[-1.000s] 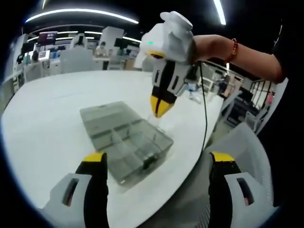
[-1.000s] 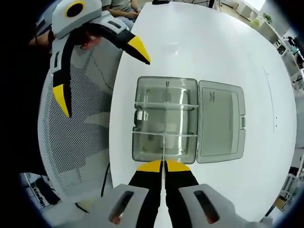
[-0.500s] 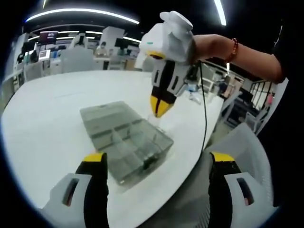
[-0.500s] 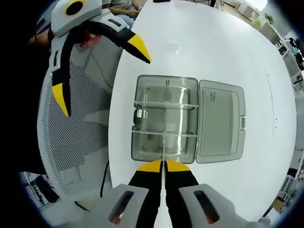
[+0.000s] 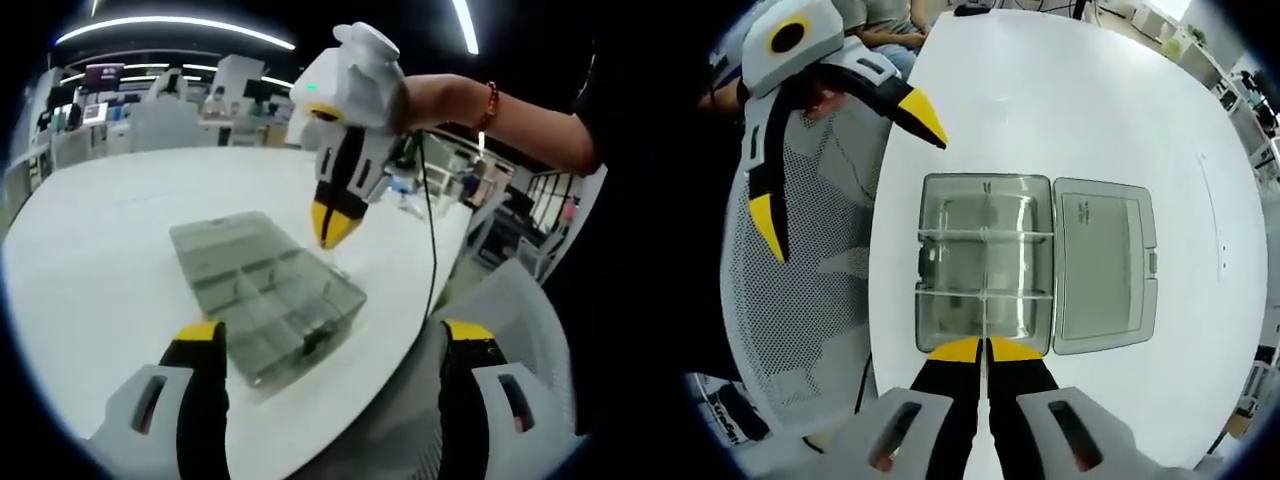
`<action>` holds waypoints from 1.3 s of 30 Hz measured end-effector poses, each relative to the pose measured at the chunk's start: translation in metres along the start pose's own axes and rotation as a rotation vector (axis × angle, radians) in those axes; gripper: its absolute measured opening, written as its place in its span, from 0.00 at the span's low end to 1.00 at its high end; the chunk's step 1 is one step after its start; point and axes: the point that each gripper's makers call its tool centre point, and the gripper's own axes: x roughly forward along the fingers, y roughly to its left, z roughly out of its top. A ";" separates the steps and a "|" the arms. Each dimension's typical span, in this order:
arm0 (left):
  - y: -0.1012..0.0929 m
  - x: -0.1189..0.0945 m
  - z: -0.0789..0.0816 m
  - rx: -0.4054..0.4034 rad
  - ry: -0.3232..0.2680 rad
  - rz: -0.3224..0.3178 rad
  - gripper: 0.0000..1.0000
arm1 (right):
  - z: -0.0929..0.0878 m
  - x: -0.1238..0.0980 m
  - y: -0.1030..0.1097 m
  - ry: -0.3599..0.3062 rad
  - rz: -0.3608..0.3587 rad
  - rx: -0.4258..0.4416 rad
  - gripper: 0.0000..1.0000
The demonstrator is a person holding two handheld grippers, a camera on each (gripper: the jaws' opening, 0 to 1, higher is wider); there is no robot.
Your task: Insert the divider into the dual guide fixture by aligning both edges with the guide slots and pushing it downward to the bottom, including one-sided entry, uneven engagement, binding, and posture correction.
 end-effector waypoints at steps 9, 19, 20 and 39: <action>0.001 -0.001 -0.001 -0.002 0.000 0.004 0.86 | -0.002 0.006 0.002 -0.003 -0.001 -0.008 0.00; 0.003 -0.002 0.000 0.001 0.005 0.008 0.86 | -0.005 0.014 0.002 0.003 0.003 -0.011 0.00; 0.003 -0.002 0.001 0.003 0.004 0.010 0.86 | -0.005 0.015 0.001 0.005 -0.001 -0.016 0.00; 0.004 -0.002 -0.002 -0.005 0.011 0.013 0.86 | -0.010 0.028 0.002 0.015 0.000 -0.002 0.00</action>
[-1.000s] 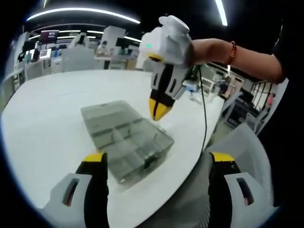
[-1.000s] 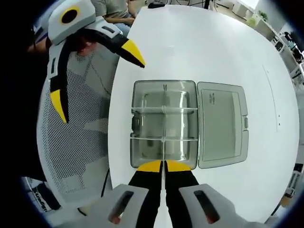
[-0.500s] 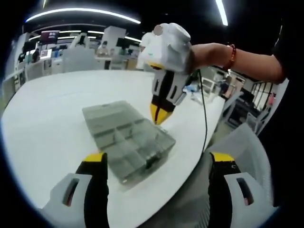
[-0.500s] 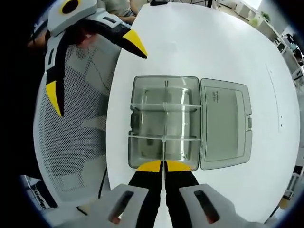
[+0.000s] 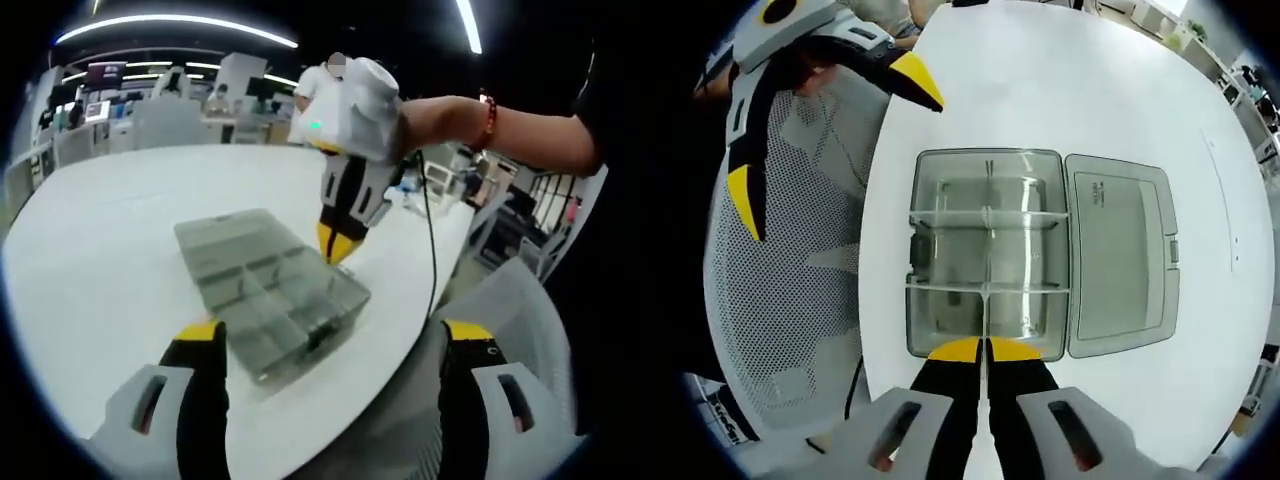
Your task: Insert the divider into the dual guide fixture by aligning both edges with the guide slots and pushing it downward to the bottom, including one-sided entry, uneven engagement, binding, and posture correction.
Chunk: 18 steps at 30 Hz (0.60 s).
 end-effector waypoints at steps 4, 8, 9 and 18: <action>-0.001 0.001 -0.002 0.004 0.007 -0.003 0.86 | 0.000 0.004 0.000 -0.021 -0.008 0.026 0.00; -0.003 0.001 -0.002 0.003 0.005 -0.011 0.86 | 0.000 0.005 0.000 -0.039 -0.017 0.042 0.00; -0.002 0.002 -0.002 0.003 0.006 -0.011 0.86 | 0.000 0.006 0.000 -0.042 -0.019 0.045 0.00; -0.001 0.002 -0.002 -0.006 0.004 -0.011 0.86 | 0.000 0.012 0.000 -0.049 -0.029 0.053 0.00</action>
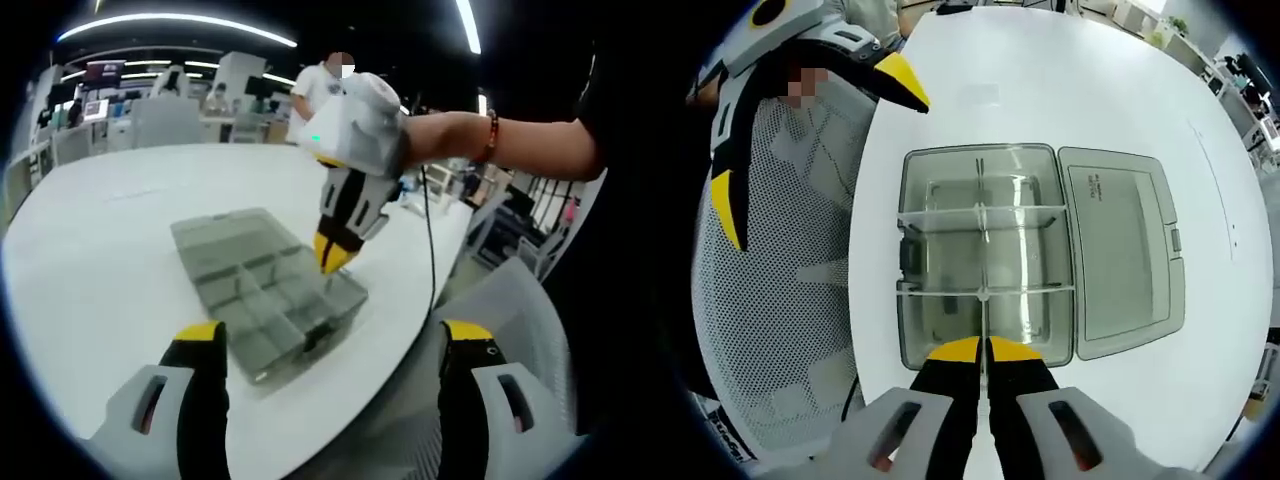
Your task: Insert the divider into the dual guide fixture by aligning both edges with the guide slots and pushing it downward to the bottom, including one-sided entry, uneven engagement, binding, and posture correction.
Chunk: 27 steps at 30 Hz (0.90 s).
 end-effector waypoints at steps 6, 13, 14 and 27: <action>0.001 0.000 -0.001 -0.002 0.005 -0.001 0.86 | 0.000 0.003 0.000 -0.015 0.003 0.020 0.00; 0.000 0.002 0.000 -0.001 0.009 -0.011 0.86 | 0.000 0.004 0.001 -0.015 -0.004 0.003 0.00; 0.000 0.002 0.001 0.000 0.011 -0.011 0.86 | 0.000 0.004 0.001 -0.017 -0.004 0.009 0.00; -0.001 0.005 0.006 0.022 0.017 -0.026 0.86 | 0.001 0.002 0.000 -0.077 -0.038 0.139 0.00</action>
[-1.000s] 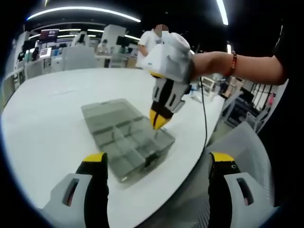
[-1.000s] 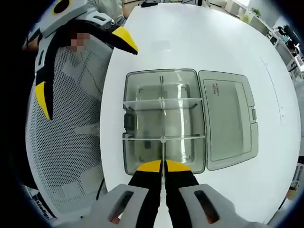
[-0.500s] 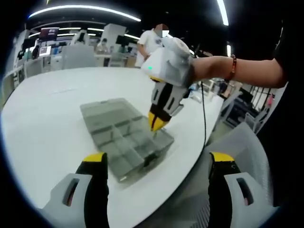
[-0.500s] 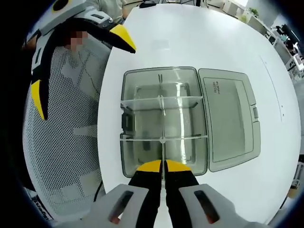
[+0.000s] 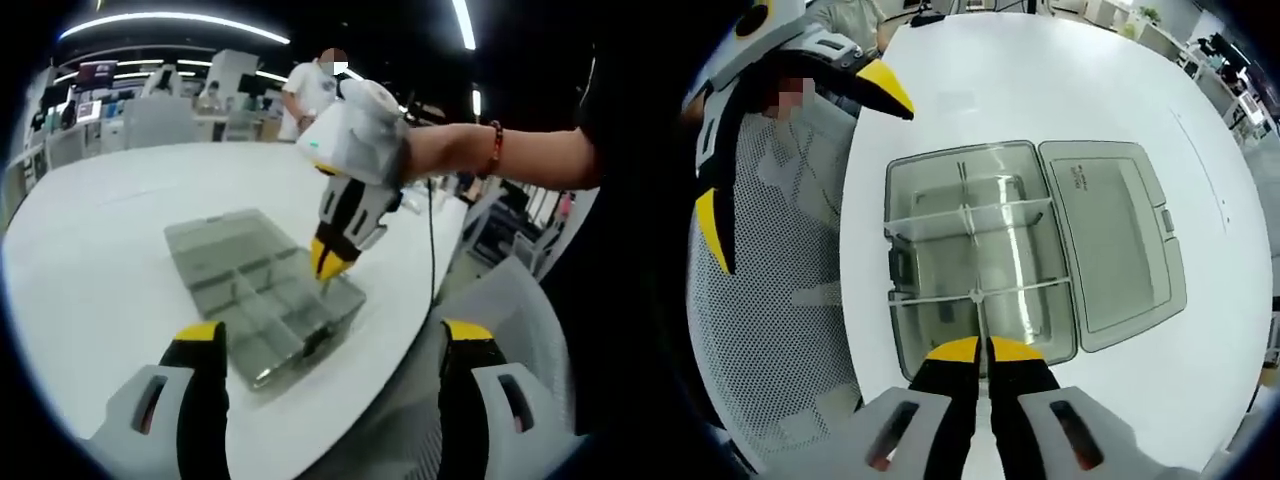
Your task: Insert the divider into the dual guide fixture by aligning both edges with the guide slots and pushing it downward to the bottom, including one-sided entry, uneven engagement, binding, and posture correction.
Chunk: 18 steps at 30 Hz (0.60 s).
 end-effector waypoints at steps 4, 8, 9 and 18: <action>-0.004 0.000 0.000 0.002 0.000 0.004 0.86 | 0.000 0.000 0.000 -0.039 -0.006 0.037 0.01; -0.010 -0.001 -0.002 0.006 0.006 0.001 0.86 | 0.003 -0.003 -0.001 -0.087 -0.020 0.085 0.01; -0.011 -0.001 -0.002 0.006 0.006 0.000 0.86 | 0.003 -0.005 -0.002 -0.104 -0.027 0.114 0.01; -0.020 -0.001 0.000 0.028 0.008 -0.026 0.86 | -0.002 -0.025 -0.006 -0.182 -0.080 0.225 0.09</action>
